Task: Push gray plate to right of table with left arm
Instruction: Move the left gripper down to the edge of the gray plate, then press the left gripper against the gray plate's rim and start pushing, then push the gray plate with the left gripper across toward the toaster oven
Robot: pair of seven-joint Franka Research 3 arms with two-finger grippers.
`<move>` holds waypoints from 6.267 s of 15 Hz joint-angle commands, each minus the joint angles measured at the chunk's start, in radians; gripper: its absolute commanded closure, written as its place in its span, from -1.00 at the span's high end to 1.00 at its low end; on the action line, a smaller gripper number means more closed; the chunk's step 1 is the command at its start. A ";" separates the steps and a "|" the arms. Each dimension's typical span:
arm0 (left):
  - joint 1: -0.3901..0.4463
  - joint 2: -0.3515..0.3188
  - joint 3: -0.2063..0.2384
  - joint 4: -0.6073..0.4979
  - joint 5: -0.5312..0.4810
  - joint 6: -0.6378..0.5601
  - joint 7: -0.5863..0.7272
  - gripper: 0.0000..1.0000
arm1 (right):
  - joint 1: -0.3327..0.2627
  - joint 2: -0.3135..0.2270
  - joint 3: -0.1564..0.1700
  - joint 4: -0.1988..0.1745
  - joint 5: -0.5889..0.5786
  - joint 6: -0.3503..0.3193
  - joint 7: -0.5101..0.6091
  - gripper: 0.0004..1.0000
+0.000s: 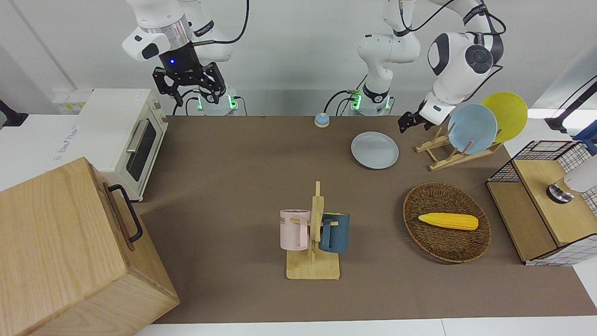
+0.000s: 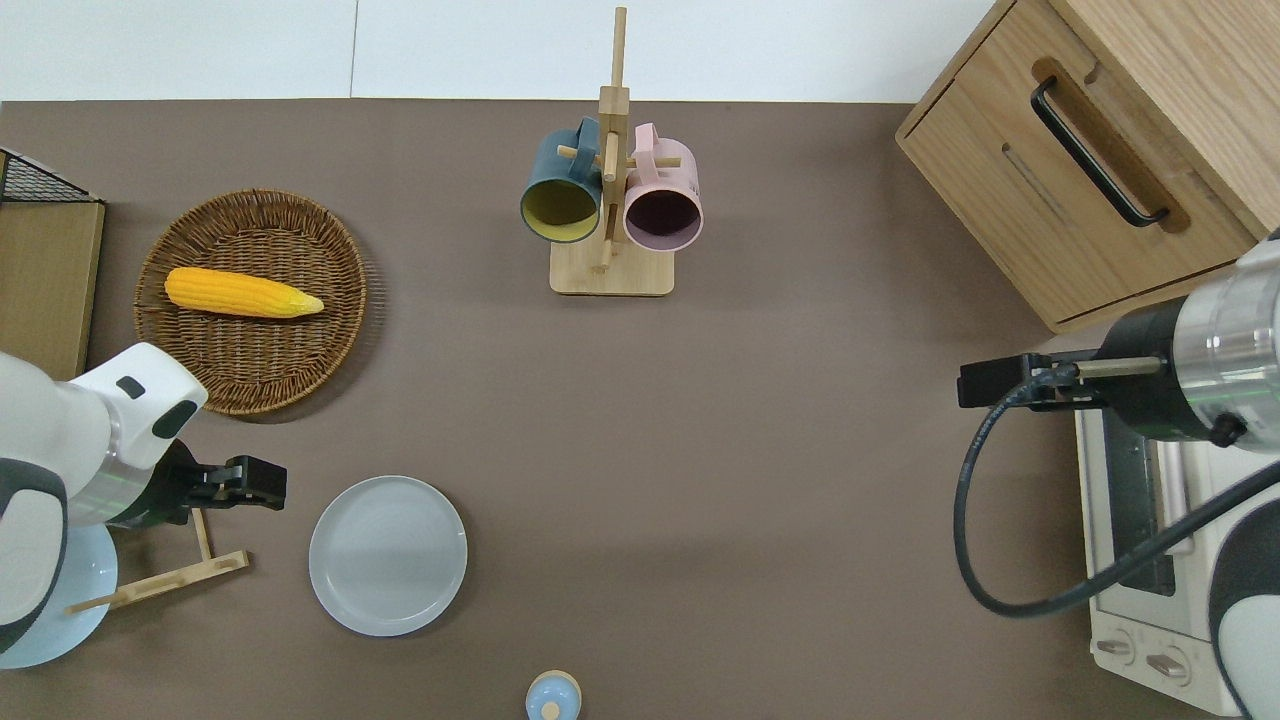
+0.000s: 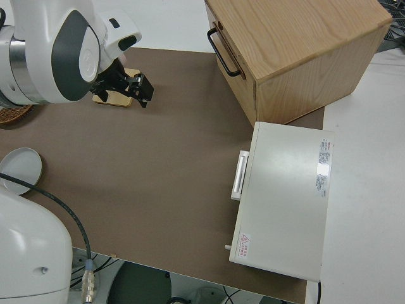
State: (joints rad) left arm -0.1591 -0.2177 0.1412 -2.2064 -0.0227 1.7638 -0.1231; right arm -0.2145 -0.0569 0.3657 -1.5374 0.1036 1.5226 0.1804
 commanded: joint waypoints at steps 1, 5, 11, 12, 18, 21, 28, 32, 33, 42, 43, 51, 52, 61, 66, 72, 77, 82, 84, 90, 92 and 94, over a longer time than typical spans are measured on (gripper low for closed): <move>0.027 -0.094 -0.002 -0.153 -0.003 0.109 -0.013 0.97 | -0.006 0.006 0.004 0.014 0.016 -0.005 0.002 0.99; 0.029 -0.085 -0.002 -0.287 -0.039 0.287 -0.013 0.91 | -0.006 0.006 0.004 0.014 0.016 -0.005 0.002 0.99; 0.027 -0.005 -0.002 -0.341 -0.074 0.417 -0.015 0.85 | -0.006 0.006 0.004 0.014 0.016 -0.005 0.002 0.99; 0.027 0.009 -0.002 -0.343 -0.078 0.431 -0.015 0.82 | -0.006 0.006 0.004 0.014 0.016 -0.005 0.002 0.99; 0.018 0.040 -0.003 -0.377 -0.085 0.471 -0.013 0.66 | -0.006 0.006 0.004 0.014 0.016 -0.005 0.002 0.99; 0.018 0.035 -0.009 -0.394 -0.085 0.470 -0.012 0.54 | -0.006 0.006 0.004 0.014 0.016 -0.005 0.002 0.99; 0.016 0.040 -0.011 -0.394 -0.085 0.470 -0.006 -0.19 | -0.006 0.006 0.004 0.014 0.016 -0.005 0.002 0.99; 0.018 0.040 -0.011 -0.394 -0.085 0.470 -0.001 -0.57 | -0.006 0.006 0.004 0.014 0.016 -0.005 0.002 0.99; 0.018 0.041 -0.011 -0.394 -0.085 0.470 -0.001 -0.71 | -0.006 0.006 0.004 0.014 0.016 -0.005 0.002 0.99; 0.013 0.055 -0.020 -0.386 -0.083 0.480 -0.001 -1.00 | -0.006 0.006 0.004 0.014 0.016 -0.005 0.002 0.99; 0.006 0.057 -0.023 -0.384 -0.083 0.482 -0.001 -1.00 | -0.006 0.006 0.004 0.014 0.016 -0.005 0.002 0.99; -0.105 0.061 -0.028 -0.381 -0.108 0.508 -0.088 -1.00 | -0.006 0.006 0.004 0.014 0.016 -0.005 0.002 0.99; -0.123 0.061 -0.028 -0.380 -0.117 0.513 -0.104 -1.00 | -0.006 0.006 0.004 0.014 0.016 -0.005 0.002 0.99; -0.229 0.080 -0.084 -0.366 -0.183 0.565 -0.239 -1.00 | -0.006 0.006 0.004 0.014 0.016 -0.005 0.002 0.99; -0.232 0.103 -0.176 -0.355 -0.255 0.626 -0.305 -1.00 | -0.006 0.006 0.004 0.014 0.016 -0.005 0.002 0.99; -0.234 0.142 -0.274 -0.328 -0.261 0.684 -0.418 -1.00 | -0.006 0.006 0.004 0.014 0.016 -0.005 0.002 0.99; -0.234 0.199 -0.343 -0.294 -0.261 0.735 -0.507 -1.00 | -0.006 0.006 0.004 0.014 0.016 -0.005 0.002 0.99; -0.234 0.235 -0.399 -0.246 -0.261 0.740 -0.573 -1.00 | -0.006 0.006 0.004 0.014 0.016 -0.005 0.002 0.99; -0.234 0.250 -0.422 -0.234 -0.261 0.755 -0.598 -1.00 | -0.006 0.006 0.004 0.014 0.016 -0.005 0.002 0.99; -0.234 0.300 -0.500 -0.199 -0.260 0.812 -0.674 -1.00 | -0.006 0.006 0.002 0.014 0.016 -0.005 0.002 0.99; -0.234 0.325 -0.517 -0.177 -0.260 0.821 -0.697 -1.00 | -0.006 0.006 0.004 0.014 0.016 -0.005 0.002 0.99; -0.235 0.339 -0.529 -0.158 -0.260 0.819 -0.713 -1.00 | -0.006 0.006 0.004 0.014 0.016 -0.005 0.002 0.99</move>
State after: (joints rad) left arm -0.3803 0.0424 -0.3699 -2.4063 -0.2698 2.5495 -0.7980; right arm -0.2145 -0.0569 0.3657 -1.5374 0.1036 1.5226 0.1804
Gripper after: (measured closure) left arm 0.974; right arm 0.004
